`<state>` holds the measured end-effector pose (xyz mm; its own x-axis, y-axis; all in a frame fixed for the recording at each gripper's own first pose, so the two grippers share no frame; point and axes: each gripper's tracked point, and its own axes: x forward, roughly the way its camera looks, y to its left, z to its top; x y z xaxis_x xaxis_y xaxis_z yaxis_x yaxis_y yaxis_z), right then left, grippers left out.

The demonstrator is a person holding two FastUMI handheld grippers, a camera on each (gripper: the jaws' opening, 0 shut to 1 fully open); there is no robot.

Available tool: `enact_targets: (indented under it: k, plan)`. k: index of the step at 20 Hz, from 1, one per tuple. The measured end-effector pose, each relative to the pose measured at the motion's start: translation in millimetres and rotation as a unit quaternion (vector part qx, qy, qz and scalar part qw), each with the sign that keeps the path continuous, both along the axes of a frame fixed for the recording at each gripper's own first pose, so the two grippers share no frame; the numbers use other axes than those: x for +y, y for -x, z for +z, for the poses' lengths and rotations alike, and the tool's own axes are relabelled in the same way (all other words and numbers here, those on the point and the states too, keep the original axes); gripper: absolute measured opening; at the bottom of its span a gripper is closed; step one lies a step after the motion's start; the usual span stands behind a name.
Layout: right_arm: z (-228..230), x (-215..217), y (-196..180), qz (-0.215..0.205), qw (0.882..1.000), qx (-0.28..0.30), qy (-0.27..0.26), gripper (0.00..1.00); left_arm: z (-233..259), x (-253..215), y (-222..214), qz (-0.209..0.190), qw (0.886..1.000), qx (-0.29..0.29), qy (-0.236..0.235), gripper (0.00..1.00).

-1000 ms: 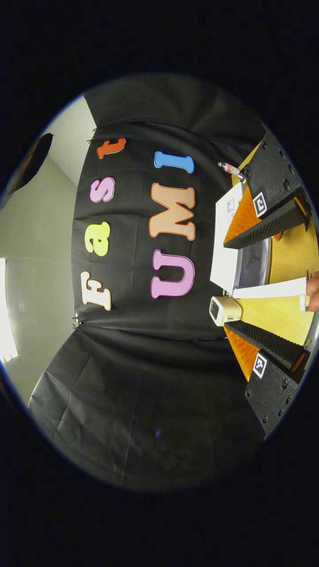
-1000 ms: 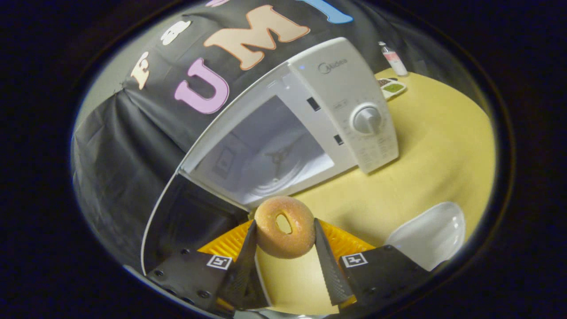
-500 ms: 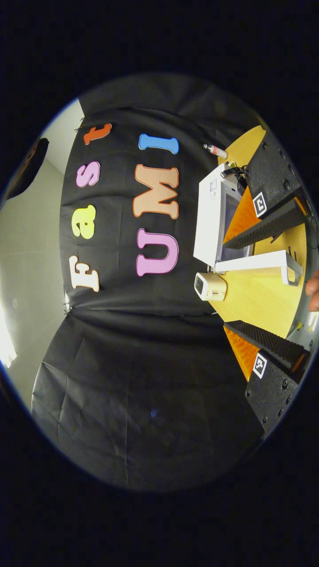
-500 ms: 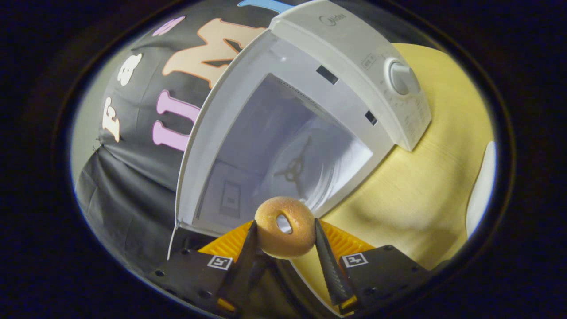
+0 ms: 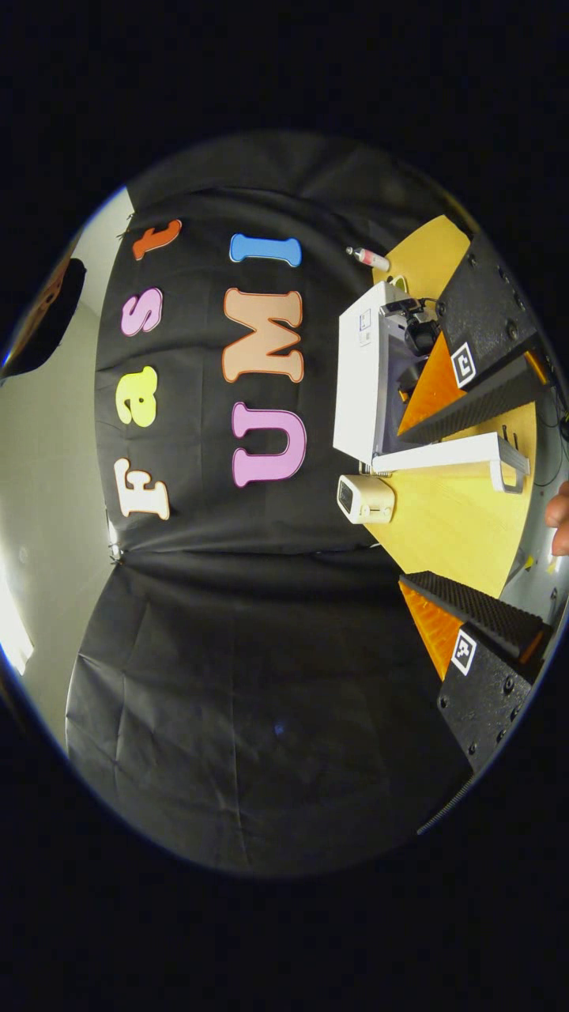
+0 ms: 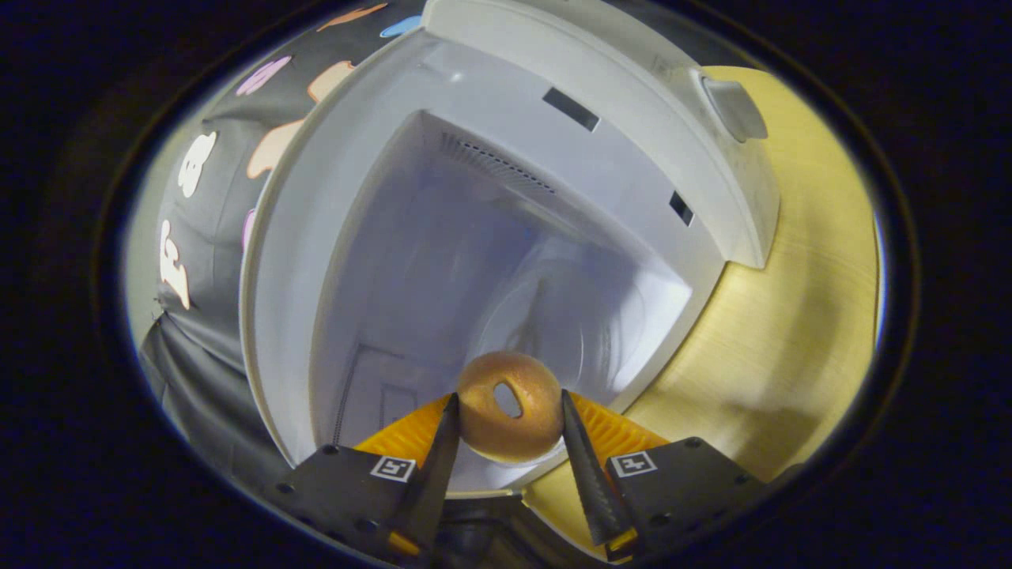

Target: Open the microwave oven with the left hand, put the food in, and close the microwave oven.

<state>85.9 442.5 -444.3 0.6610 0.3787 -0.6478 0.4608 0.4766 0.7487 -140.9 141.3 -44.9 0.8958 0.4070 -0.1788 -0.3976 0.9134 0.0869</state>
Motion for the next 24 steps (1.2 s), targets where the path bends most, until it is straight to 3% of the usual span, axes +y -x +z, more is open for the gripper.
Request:
enact_targets:
  k: [1, 2, 6, 7, 8, 11, 12, 13, 14, 18, 24]
  plan:
    - [-4.7, -0.6, -2.9, -0.005, 1.0, 0.002, 0.007, 0.67, -1.8, -0.6, 1.3, 0.003, 1.0, 0.002, 0.003, 0.95]
    - [-8.9, -1.6, -6.3, -0.009, 1.0, 0.001, 0.016, 0.74, -3.7, 0.4, 3.5, 0.006, 1.0, 0.004, 0.006, 0.95]
    - [-16.3, 3.7, -15.6, -0.009, 1.0, -0.003, 0.028, 0.74, -7.8, 2.6, 8.7, 0.014, 1.0, 0.017, 0.011, 0.95]
    - [-15.9, 4.2, -17.5, -0.007, 0.999, -0.007, 0.033, 0.67, -5.4, 3.5, 9.3, 0.015, 1.0, 0.016, 0.007, 0.92]
    - [-15.6, 9.5, -18.1, -0.001, 0.999, -0.008, 0.032, 0.74, -4.0, 3.1, 8.4, 0.015, 1.0, 0.015, 0.003, 0.95]
    - [-10.6, 15.3, -19.2, 0.002, 1.0, -0.011, 0.028, 0.7, -2.1, -1.8, 7.3, 0.011, 1.0, 0.013, -0.004, 0.92]
    - [-10.7, 15.5, -20.9, 0.004, 0.999, -0.012, 0.033, 0.85, -3.3, -1.9, 8.0, 0.01, 1.0, 0.014, -0.006, 0.92]
    - [-10.3, 14.1, -21.3, 0.008, 0.999, -0.014, 0.041, 0.88, -2.2, -3.1, 7.4, 0.009, 1.0, 0.013, -0.006, 0.92]
    - [-9.5, 13.5, -20.9, 0.014, 0.999, -0.017, 0.049, 0.8, -2.6, -3.4, 7.4, 0.009, 1.0, 0.012, -0.005, 0.92]
    - [-3.6, 8.1, -19.1, 0.03, 0.997, -0.033, 0.061, 0.82, -1.6, -4.1, 6.1, 0.007, 1.0, 0.008, -0.002, 0.95]
    - [9.1, -6.3, 0.8, 0.12, 0.982, -0.098, 0.112, 0.82, -0.6, -10.9, -0.2, -0.008, 1.0, -0.004, 0.002, 0.95]
